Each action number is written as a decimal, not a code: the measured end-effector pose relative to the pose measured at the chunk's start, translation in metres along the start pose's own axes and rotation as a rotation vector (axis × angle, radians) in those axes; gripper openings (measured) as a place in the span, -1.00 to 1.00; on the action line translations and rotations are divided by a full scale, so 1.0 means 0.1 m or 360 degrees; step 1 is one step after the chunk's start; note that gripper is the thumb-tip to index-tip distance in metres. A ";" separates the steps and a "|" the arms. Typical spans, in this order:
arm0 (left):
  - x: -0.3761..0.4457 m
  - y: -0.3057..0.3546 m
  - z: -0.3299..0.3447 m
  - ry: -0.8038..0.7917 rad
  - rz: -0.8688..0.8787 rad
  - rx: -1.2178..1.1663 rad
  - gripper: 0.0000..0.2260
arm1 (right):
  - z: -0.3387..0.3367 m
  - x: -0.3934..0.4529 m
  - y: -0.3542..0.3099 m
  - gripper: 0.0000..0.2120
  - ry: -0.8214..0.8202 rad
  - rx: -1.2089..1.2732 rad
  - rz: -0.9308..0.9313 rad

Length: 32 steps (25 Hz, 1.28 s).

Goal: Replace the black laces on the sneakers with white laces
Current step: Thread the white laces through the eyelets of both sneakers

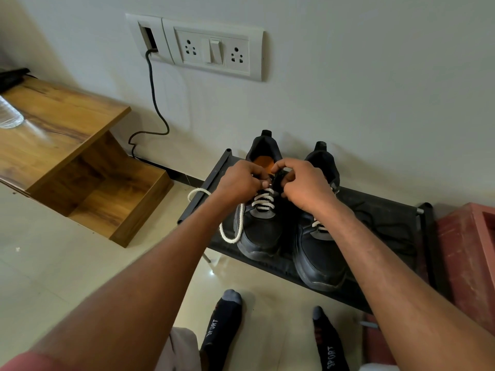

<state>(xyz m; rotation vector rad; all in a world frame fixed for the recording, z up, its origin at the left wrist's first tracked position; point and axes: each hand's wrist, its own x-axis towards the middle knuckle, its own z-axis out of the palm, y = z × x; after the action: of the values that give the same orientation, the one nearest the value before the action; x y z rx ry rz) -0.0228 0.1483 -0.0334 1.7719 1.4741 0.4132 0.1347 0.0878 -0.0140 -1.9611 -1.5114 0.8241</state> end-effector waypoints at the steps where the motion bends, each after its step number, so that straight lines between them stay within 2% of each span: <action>1: 0.00 0.00 -0.01 -0.0020 -0.0013 -0.0047 -0.89 | 0.00 0.00 0.00 -0.46 -0.0008 0.0011 0.0008; 4: 0.01 0.00 0.00 -0.0027 0.0015 -0.0021 -0.93 | -0.01 0.01 0.02 -0.44 -0.0006 0.0033 0.0029; 9: -0.04 0.01 0.05 0.0098 0.0116 0.0166 -0.85 | 0.00 -0.01 0.01 -0.46 -0.0007 0.0014 0.0014; 15: -0.05 0.02 0.00 0.0062 0.0271 0.0410 -0.78 | -0.01 -0.02 -0.01 -0.47 -0.0023 -0.0007 0.0005; 19: -0.05 0.04 0.06 0.0034 0.0213 0.0250 -0.87 | -0.02 -0.03 -0.02 -0.50 -0.0012 0.0011 0.0016; 22: -0.05 0.06 0.01 -0.0098 0.0210 0.0222 -0.90 | -0.02 -0.03 0.01 -0.44 -0.0024 0.0058 0.0041; 24: -0.08 0.05 -0.04 -0.0137 0.0291 0.0340 -0.85 | -0.01 -0.02 0.02 -0.37 -0.0028 0.0095 0.0059; 27: -0.11 0.04 -0.05 0.0036 0.0370 0.0628 -0.85 | -0.01 -0.01 0.02 -0.34 -0.0027 0.0090 0.0053; 29: -0.11 0.04 0.00 0.0099 0.0324 0.0608 -0.81 | 0.00 -0.01 0.00 -0.35 -0.0005 0.0084 0.0041; 32: -0.12 0.09 0.09 0.0063 0.0229 0.0411 -0.87 | 0.01 -0.01 0.00 -0.38 0.0021 0.0052 0.0029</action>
<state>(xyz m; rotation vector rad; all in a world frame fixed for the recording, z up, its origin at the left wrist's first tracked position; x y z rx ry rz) -0.0143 0.1336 -0.0298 2.0931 1.4858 0.3440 0.1337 0.0865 -0.0148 -1.9555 -1.4659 0.8366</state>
